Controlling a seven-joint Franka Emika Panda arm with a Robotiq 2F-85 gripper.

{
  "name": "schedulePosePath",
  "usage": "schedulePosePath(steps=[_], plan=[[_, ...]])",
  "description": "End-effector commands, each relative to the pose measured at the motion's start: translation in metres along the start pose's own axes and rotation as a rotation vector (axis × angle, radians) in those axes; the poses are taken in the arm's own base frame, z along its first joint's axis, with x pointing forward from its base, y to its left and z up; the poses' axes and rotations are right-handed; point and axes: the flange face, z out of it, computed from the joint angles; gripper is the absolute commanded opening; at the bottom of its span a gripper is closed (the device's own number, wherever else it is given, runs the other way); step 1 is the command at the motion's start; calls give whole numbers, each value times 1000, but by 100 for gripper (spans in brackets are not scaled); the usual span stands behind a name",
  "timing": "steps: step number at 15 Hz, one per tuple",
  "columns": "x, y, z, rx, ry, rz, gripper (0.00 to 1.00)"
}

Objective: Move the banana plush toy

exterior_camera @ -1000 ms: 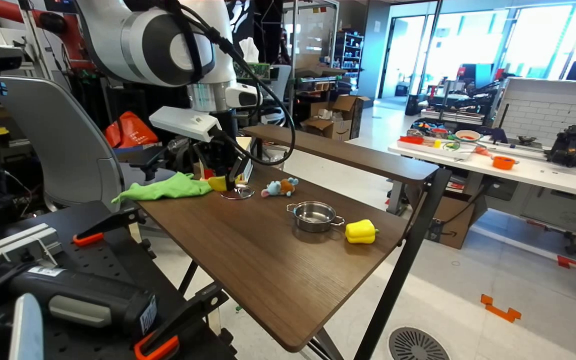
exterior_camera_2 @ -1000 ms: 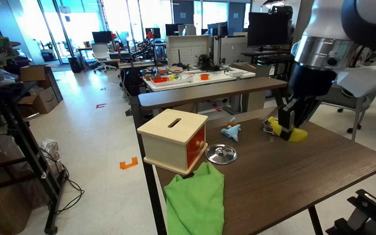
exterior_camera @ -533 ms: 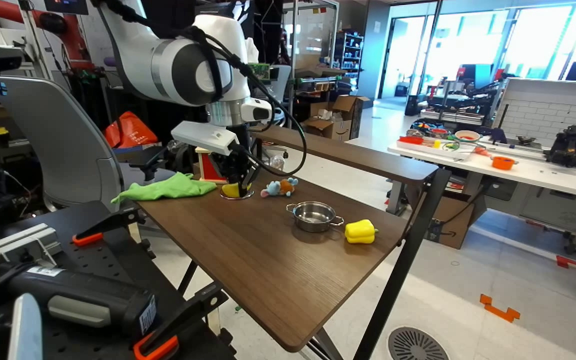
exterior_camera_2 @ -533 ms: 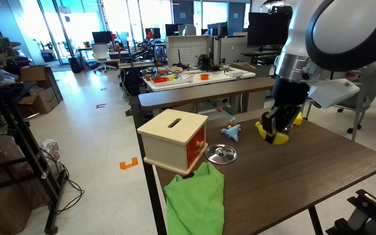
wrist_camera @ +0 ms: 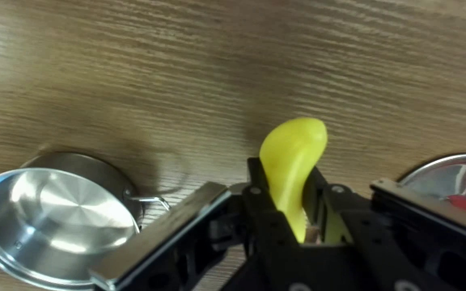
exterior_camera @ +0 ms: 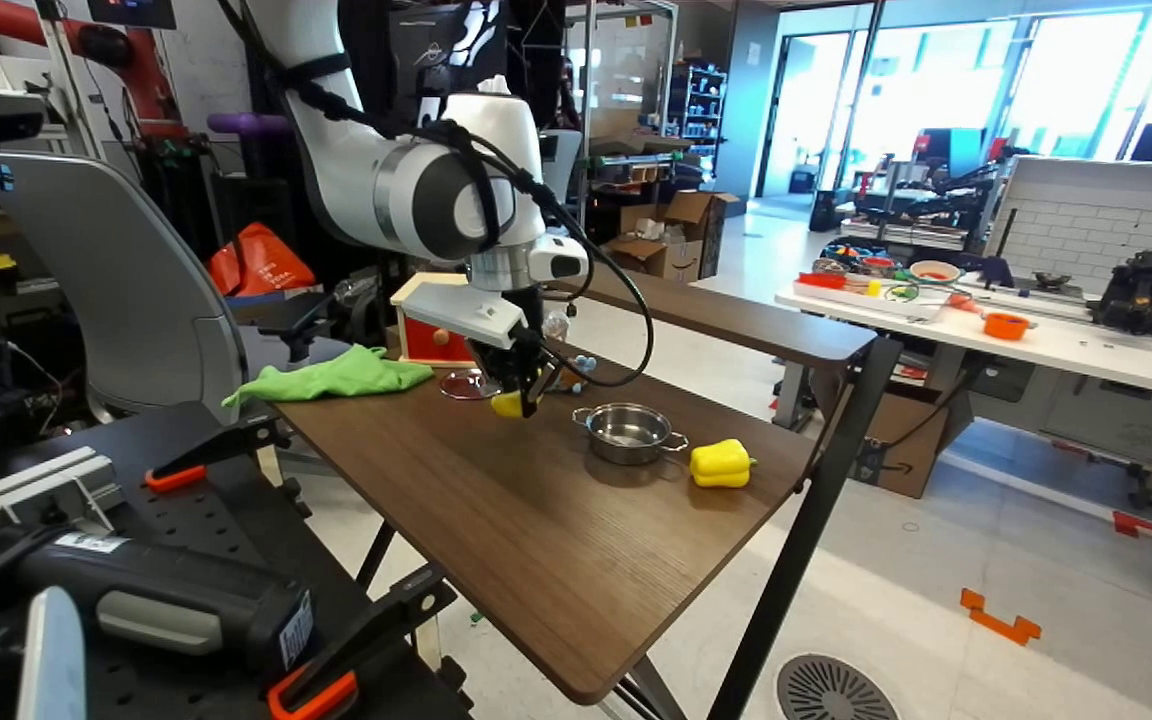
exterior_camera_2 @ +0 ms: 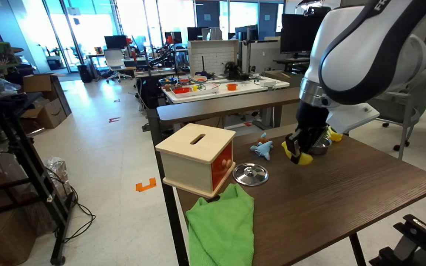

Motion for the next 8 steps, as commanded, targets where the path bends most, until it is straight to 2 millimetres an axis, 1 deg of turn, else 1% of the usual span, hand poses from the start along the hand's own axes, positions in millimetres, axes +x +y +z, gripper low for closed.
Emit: schedulePosePath(steps=[1, 2, 3, 4, 5, 6, 7, 8], plan=[[14, 7, 16, -16, -11, 3, 6], [15, 9, 19, -18, -13, 7, 6], [17, 10, 21, -19, -14, 9, 14], [17, 11, 22, -19, -14, 14, 50], [19, 12, 22, -19, -10, 18, 49], [20, 12, 20, -20, -8, 21, 51], [21, 13, 18, -21, -6, 19, 57], [19, 13, 15, -25, -10, 18, 65]])
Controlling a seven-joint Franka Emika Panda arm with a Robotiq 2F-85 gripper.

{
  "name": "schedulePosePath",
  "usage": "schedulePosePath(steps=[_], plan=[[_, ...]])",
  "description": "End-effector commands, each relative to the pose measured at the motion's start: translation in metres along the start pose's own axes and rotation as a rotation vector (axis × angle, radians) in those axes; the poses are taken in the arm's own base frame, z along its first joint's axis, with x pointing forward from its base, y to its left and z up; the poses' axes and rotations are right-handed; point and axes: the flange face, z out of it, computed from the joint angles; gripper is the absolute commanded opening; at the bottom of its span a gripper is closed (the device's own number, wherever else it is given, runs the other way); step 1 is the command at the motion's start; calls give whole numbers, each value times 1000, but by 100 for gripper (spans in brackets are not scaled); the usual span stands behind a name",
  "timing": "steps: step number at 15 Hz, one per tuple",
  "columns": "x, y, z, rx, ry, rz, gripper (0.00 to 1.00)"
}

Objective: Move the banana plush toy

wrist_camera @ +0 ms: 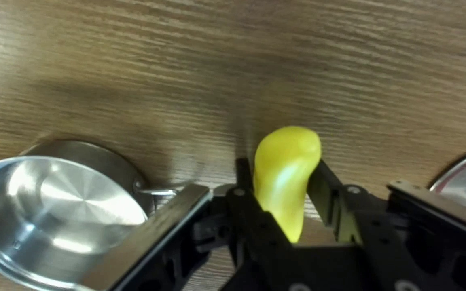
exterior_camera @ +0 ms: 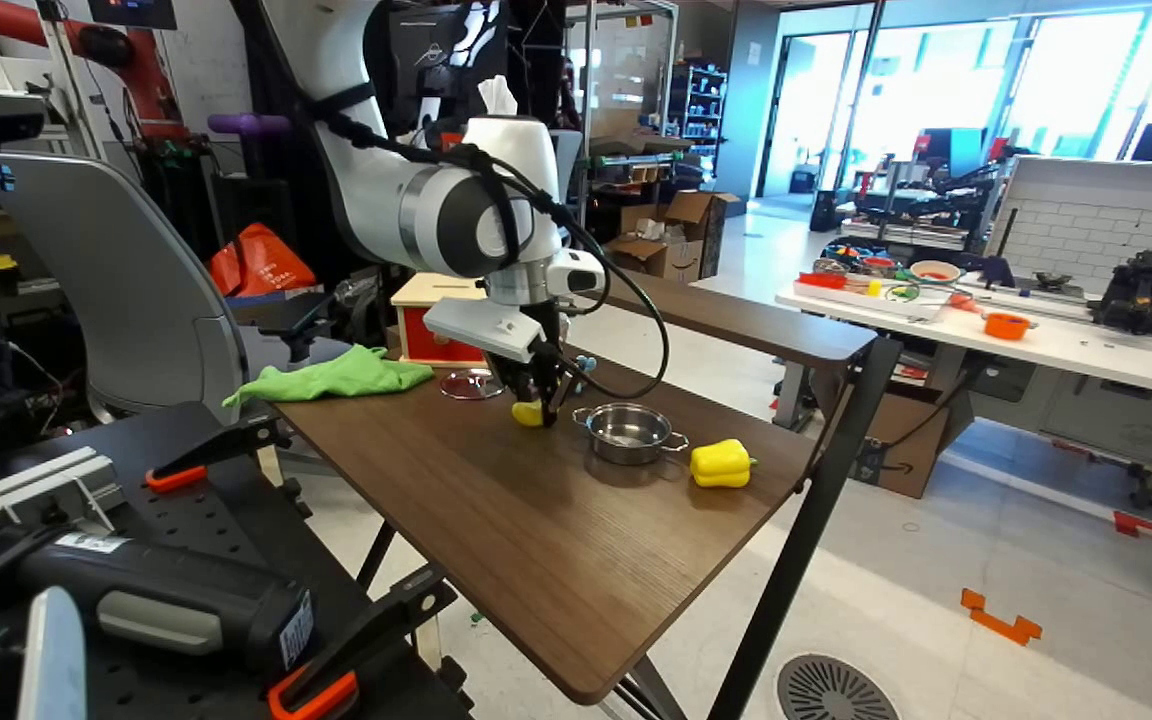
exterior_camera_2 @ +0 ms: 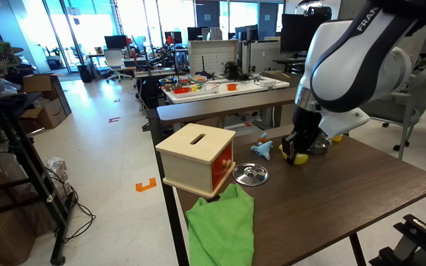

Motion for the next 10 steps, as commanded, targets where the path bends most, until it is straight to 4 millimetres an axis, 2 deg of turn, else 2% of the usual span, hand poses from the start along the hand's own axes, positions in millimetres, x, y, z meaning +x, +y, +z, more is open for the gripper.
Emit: schedulePosePath(steps=[1, 3, 4, 5, 8, 10], plan=[[2, 1, -8, -14, -13, -3, 72], [-5, -1, -18, -12, -6, -14, 86], [-12, -3, -30, -11, 7, -21, 95], [-14, -4, -35, -10, 13, -25, 99], [-36, -12, -73, 8, 43, -66, 100], [-56, -19, -83, 5, 38, -157, 100]])
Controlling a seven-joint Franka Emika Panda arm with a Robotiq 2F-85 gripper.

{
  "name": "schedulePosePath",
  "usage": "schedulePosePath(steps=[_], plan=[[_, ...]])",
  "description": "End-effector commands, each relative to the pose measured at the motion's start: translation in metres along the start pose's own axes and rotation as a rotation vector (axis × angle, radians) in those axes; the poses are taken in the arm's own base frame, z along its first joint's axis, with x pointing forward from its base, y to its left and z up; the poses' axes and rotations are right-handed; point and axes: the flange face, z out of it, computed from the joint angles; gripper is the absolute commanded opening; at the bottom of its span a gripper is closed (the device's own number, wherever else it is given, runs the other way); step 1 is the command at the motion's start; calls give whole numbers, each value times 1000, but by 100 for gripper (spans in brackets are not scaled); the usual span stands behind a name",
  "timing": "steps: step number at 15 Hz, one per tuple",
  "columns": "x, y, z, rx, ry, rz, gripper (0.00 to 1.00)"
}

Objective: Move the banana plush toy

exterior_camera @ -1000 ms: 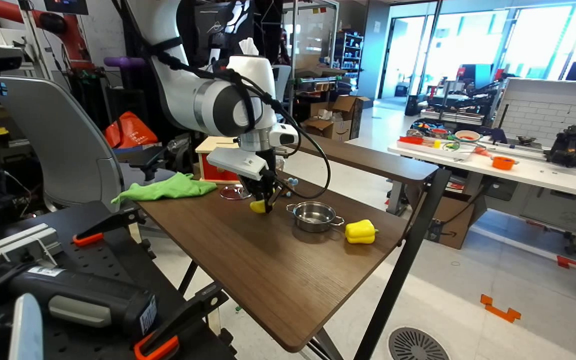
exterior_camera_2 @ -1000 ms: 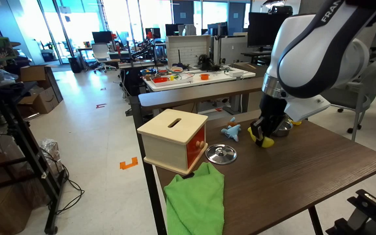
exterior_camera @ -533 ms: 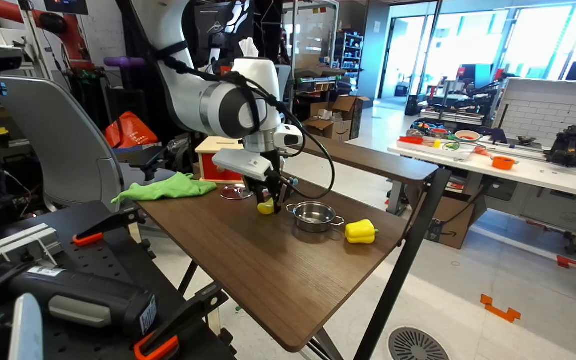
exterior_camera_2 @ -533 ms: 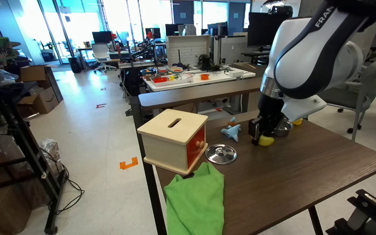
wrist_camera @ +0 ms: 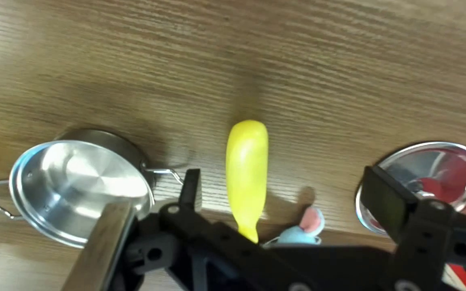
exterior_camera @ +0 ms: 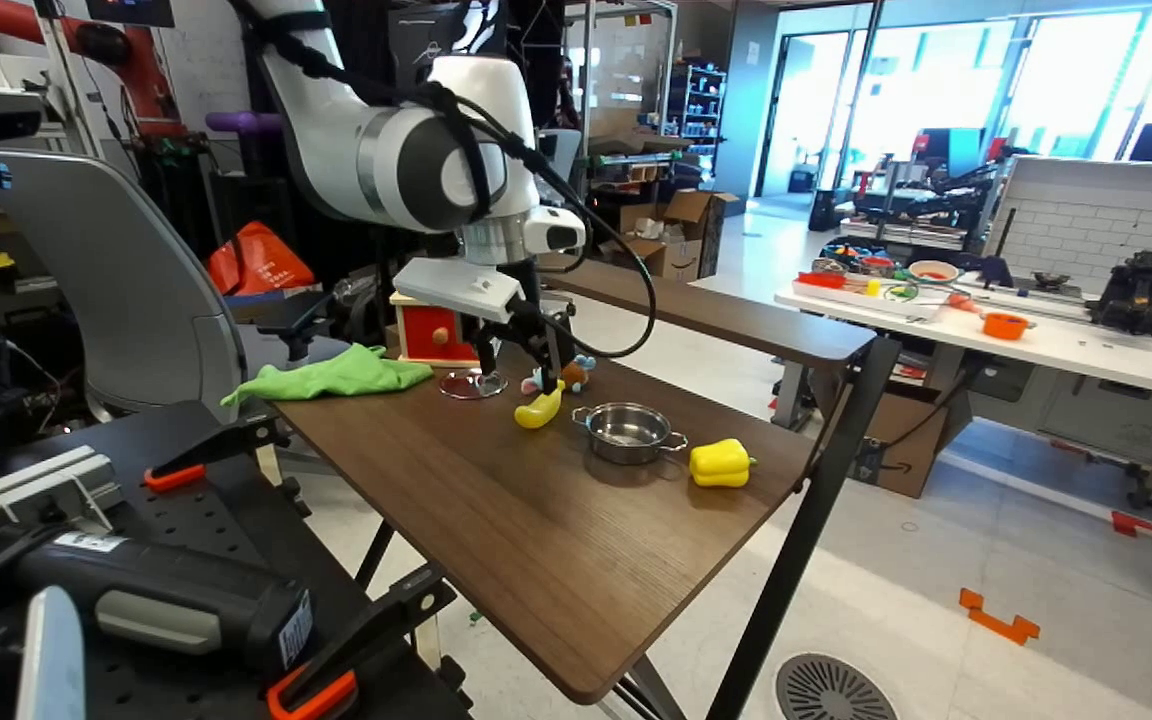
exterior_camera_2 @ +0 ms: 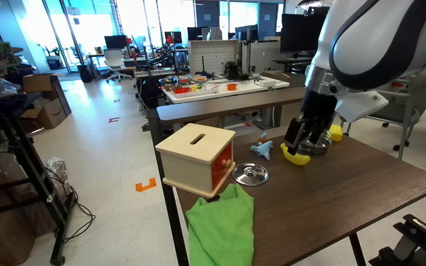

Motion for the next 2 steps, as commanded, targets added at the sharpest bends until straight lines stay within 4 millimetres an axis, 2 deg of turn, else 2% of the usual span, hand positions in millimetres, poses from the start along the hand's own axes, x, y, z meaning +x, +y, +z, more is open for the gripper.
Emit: schedulePosePath(steps=[1, 2], plan=[[-7, -4, -11, 0, 1, -36, 100], [-17, -8, -18, 0, -4, -63, 100]])
